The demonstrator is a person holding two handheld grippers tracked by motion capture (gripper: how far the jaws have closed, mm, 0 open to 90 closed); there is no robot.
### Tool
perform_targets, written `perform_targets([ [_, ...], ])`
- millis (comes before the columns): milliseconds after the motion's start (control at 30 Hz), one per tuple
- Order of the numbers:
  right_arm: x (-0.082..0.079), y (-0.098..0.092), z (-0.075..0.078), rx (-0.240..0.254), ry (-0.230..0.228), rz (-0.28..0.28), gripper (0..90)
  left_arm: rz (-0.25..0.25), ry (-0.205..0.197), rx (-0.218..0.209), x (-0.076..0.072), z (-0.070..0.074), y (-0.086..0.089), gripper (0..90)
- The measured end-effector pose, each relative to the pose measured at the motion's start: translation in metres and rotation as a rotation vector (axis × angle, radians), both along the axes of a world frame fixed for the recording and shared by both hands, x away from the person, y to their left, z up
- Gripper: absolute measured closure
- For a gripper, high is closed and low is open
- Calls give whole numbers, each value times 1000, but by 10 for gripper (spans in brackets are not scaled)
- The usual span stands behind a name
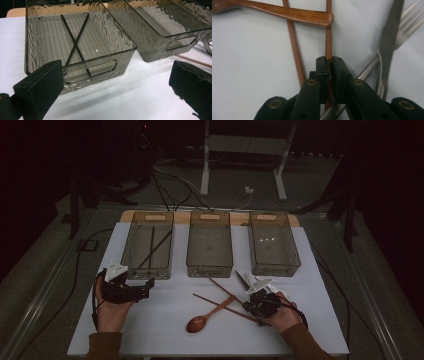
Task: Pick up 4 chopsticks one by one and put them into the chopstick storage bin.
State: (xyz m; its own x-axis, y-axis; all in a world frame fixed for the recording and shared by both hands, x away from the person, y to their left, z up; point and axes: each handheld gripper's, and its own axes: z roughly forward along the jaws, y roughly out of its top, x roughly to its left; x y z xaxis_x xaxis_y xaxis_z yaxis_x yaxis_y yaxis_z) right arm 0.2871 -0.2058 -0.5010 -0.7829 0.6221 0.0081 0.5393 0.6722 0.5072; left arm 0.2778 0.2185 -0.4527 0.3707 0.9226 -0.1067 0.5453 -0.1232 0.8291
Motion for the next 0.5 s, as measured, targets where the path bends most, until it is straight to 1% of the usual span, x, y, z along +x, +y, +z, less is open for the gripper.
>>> perform_targets([
  [67,0,-1,0,4,-7,1,849,0,0,1,0,0,0,8],
  [167,-3,-3,2,16,-30,5,849,-2,2,4,0,0,-1,9],
  [200,-3,-3,2,16,-30,5,849,-2,2,4,0,0,-1,9],
  [233,-4,-4,4,25,-47,9,850,-1,2,3,0,0,-1,8],
  [333,-5,-6,8,48,-60,-3,849,-3,2,3,0,0,-1,9],
  [467,-6,-7,10,63,-73,-3,850,-5,2,1,0,0,-2,8],
  [500,-6,-8,12,79,-85,-6,850,-6,2,-1,0,0,-2,8],
])
